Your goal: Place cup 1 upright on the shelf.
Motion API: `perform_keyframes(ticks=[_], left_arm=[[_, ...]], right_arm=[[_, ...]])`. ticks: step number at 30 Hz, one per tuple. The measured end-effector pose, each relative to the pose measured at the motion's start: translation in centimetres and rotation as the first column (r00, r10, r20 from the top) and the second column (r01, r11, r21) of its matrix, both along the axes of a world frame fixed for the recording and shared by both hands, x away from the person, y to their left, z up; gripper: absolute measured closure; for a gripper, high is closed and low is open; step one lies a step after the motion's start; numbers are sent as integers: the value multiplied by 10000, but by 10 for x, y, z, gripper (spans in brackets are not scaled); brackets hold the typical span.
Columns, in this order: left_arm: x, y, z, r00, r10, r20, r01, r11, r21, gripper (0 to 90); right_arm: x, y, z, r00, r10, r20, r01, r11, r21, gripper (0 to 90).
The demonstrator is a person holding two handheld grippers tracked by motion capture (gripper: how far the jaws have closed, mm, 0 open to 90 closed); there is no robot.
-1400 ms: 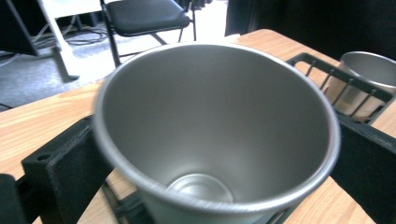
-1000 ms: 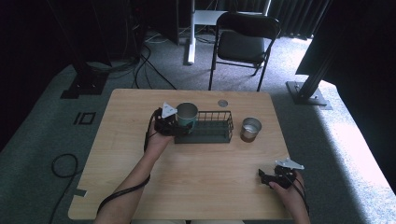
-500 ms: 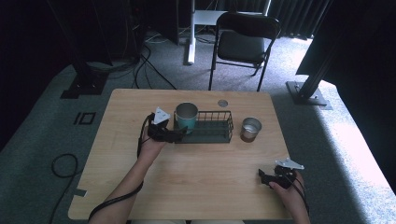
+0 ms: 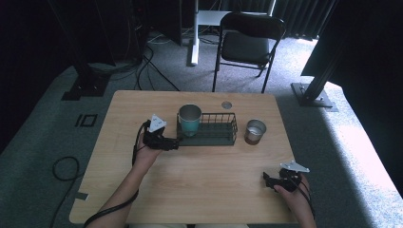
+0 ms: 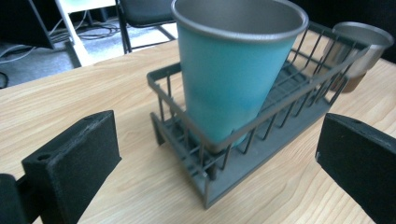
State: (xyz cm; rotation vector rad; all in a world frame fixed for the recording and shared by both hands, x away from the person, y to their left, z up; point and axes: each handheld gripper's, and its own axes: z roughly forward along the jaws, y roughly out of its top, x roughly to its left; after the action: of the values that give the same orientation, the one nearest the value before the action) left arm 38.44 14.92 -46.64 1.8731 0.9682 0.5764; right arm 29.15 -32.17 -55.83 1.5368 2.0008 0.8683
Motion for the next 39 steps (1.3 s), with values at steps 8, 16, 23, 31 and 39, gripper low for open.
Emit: perform_keyframes(ticks=[8,16,23,31,39], left_arm=[[-16,17,-4,10000,7,-9,-7,10000,-1,3],[-30,35,-14,9993,295,-236,-293,9995,74,2],[-39,48,-24,9978,438,-501,-437,9990,32,3],[-51,60,-38,9957,472,-796,-472,9989,25,2],[-63,78,-50,9914,701,-1101,-703,9975,19,3]], right_arm=[[0,0,0,10000,0,4,0,10000,-3,115],[0,0,0,10000,1,10,-1,10000,-4,114],[0,0,0,10000,1,10,-1,10000,-6,114],[0,0,0,10000,0,10,0,10000,-4,115],[0,0,0,10000,4,7,-4,10000,-3,114]])
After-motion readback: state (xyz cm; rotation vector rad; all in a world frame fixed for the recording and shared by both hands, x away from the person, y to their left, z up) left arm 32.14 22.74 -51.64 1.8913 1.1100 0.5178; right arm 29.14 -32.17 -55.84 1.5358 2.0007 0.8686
